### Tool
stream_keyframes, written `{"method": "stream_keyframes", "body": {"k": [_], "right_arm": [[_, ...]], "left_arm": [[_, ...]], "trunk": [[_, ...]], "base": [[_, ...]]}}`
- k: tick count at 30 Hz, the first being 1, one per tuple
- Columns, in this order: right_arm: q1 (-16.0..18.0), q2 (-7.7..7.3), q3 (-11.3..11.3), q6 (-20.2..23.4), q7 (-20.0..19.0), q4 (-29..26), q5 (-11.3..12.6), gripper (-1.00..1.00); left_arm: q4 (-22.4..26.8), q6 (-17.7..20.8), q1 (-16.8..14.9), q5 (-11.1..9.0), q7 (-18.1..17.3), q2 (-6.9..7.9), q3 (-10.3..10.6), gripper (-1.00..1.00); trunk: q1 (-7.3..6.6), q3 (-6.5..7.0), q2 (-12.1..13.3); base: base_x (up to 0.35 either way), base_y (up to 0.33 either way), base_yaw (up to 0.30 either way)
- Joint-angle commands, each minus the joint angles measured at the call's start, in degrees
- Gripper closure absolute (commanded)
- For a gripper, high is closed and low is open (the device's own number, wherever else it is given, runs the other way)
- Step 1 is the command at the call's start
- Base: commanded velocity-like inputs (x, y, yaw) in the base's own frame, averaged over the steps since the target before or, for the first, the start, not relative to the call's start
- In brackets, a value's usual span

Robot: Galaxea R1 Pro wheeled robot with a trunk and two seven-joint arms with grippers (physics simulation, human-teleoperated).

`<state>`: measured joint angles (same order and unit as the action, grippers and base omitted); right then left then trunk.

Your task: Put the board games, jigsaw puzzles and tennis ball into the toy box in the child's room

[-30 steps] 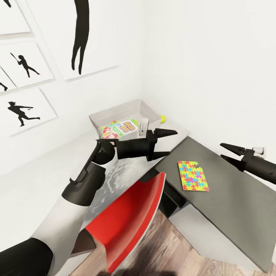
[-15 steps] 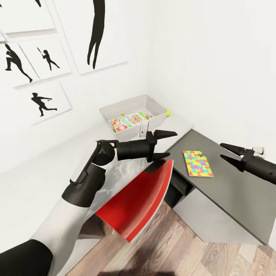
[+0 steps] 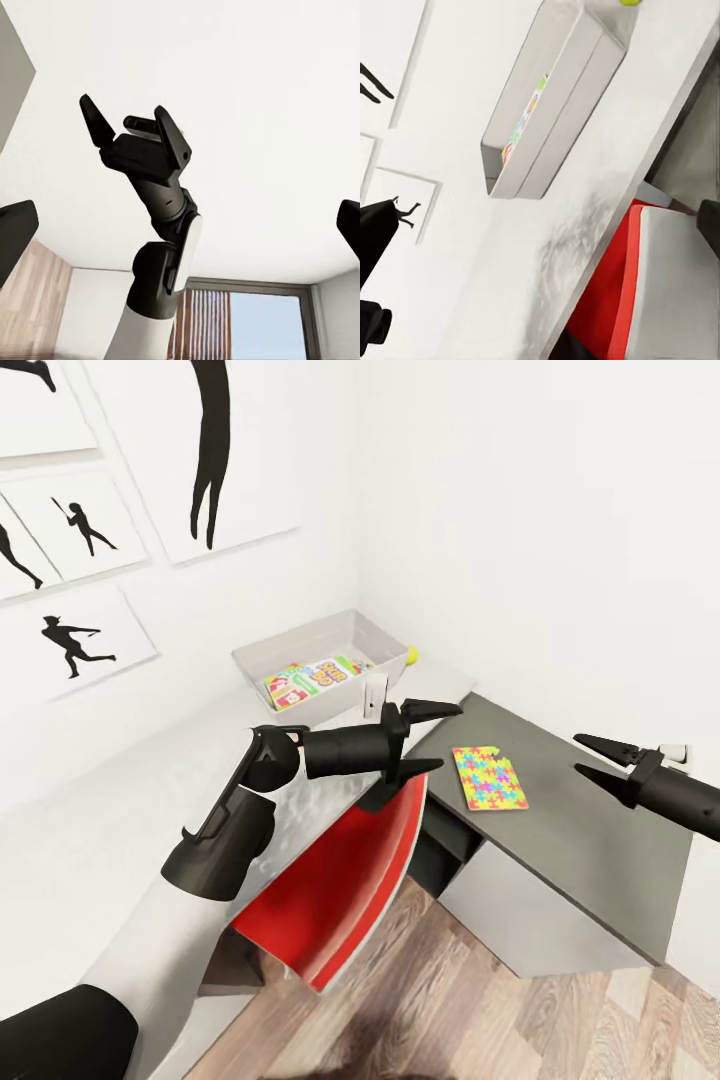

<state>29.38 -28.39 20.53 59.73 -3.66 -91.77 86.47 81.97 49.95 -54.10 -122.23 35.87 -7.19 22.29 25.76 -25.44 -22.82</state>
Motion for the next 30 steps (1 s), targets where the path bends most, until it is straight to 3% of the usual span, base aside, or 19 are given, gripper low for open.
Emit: {"method": "stream_keyframes", "body": {"k": [1,18,25,30], "right_arm": [[0.1,0.00,0.0,0.3,-0.4,0.0,-0.4,-1.00],[-2.9,-0.65,0.9,0.3,-0.5,0.0,-0.5,-1.00],[-6.7,-1.18,4.9,0.3,-0.6,-0.1,-0.4,-1.00],[-11.3,-3.26,9.5,0.3,-1.7,-0.1,-0.4,-1.00]], "left_arm": [[0.0,0.0,0.0,-0.6,0.6,-0.02,-0.1,-1.00],[0.0,0.5,0.1,-0.6,0.6,0.12,-0.1,-1.00],[0.0,2.6,0.1,-0.4,0.6,0.16,-0.2,-1.00],[0.0,3.5,0.1,-0.3,0.6,0.89,-0.2,-1.00]], "trunk": [[0.02,-0.02,-0.1],[0.02,1.18,-0.1],[0.02,1.70,-0.1],[0.02,2.07,-0.1]], "base": [[-0.135,0.101,-0.212],[-0.048,0.032,-0.213],[0.000,0.000,-0.206],[0.000,0.000,-0.199]]}}
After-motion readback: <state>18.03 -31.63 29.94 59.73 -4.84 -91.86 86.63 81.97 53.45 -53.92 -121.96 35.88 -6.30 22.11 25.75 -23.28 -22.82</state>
